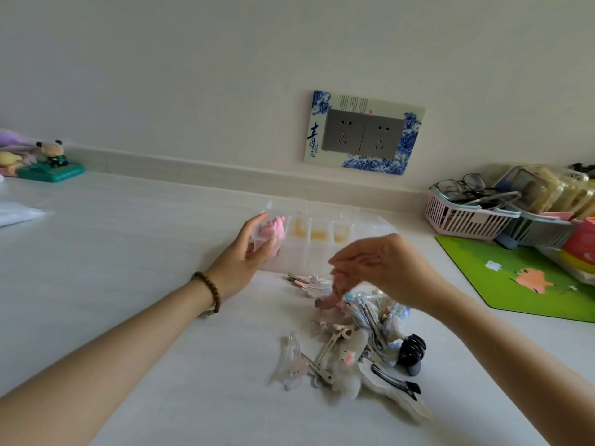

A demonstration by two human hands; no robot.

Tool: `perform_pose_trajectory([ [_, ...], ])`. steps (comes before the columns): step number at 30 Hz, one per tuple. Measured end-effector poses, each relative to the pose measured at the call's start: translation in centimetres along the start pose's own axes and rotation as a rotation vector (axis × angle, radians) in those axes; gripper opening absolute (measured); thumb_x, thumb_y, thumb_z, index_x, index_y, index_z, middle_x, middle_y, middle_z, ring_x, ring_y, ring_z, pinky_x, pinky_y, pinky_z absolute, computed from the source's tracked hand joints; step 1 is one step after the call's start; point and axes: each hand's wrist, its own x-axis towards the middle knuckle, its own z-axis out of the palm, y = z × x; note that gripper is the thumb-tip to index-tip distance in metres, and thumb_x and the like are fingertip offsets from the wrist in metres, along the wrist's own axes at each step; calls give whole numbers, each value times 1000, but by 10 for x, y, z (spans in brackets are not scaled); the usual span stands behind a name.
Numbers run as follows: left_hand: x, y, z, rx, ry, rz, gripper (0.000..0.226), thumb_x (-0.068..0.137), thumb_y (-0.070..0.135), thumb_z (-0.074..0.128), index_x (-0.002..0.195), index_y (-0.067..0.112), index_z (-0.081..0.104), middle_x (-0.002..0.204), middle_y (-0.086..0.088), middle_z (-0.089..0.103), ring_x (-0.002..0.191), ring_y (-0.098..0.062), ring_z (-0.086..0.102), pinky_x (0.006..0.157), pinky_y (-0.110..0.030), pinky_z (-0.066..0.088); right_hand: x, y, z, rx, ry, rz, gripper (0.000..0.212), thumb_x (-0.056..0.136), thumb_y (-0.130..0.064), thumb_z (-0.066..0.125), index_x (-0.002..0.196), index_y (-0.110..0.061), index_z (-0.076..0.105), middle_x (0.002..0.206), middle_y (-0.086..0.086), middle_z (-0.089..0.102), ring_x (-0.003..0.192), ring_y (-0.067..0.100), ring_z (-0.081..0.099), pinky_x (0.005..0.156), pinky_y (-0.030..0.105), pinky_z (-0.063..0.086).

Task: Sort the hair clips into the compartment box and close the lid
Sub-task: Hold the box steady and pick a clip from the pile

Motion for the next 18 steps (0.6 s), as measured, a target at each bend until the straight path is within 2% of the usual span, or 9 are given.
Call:
perform_pose_trajectory([
  [3,1,1,-1,-28,-14,2,58,78,45,51,129,27,29,119,13,52,98,12,53,80,-4,38,17,-9,-6,-19,-11,7,8,81,-17,68,88,-20,72,81,-5,75,72,7,70,66,19,57],
  [6,1,1,0,-33,-11,14,44,85,35,49,126,29,32,116,16,53,96,11,54,79,-4,38,20,-10,-11,7,-225,62,25,77,-35,68,97,-20,71,95,-2,74,87,9,70,79,24,56],
  [8,0,1,0,-22,-4,24,39,87,33,48,123,30,34,115,17,54,102,5,54,81,-3,37,12,-6,-11,-17,-423,104,36,75,-43,70,107,-27,67,104,-8,71,100,5,65,92,24,50],
  [11,-2,2,2,1,-18,63,28,94,13,42,115,31,36,109,17,53,96,17,53,82,0,35,-3,4,-6,-149,-556,121,41,72,-43,75,111,-37,64,111,-23,66,109,-6,56,100,15,39],
  [14,-1,1,1,40,-21,75,30,94,11,41,120,25,33,112,15,52,96,21,51,84,-1,34,-8,9,-3,-151,-506,111,35,76,-35,73,111,-34,67,111,-21,68,107,-6,59,96,13,41],
  [16,-2,0,0,39,-22,57,34,91,27,43,124,27,33,117,11,55,103,10,54,89,-7,35,-8,10,-3,-101,-417,131,28,80,-32,71,107,-28,70,103,-15,72,98,-1,65,90,15,47],
  [18,-1,0,-2,69,-14,37,54,83,43,45,132,25,31,123,7,54,112,-7,54,97,-19,35,-4,9,-5,-51,-324,152,26,81,-31,69,105,-24,71,94,-15,74,90,0,68,83,13,50],
])
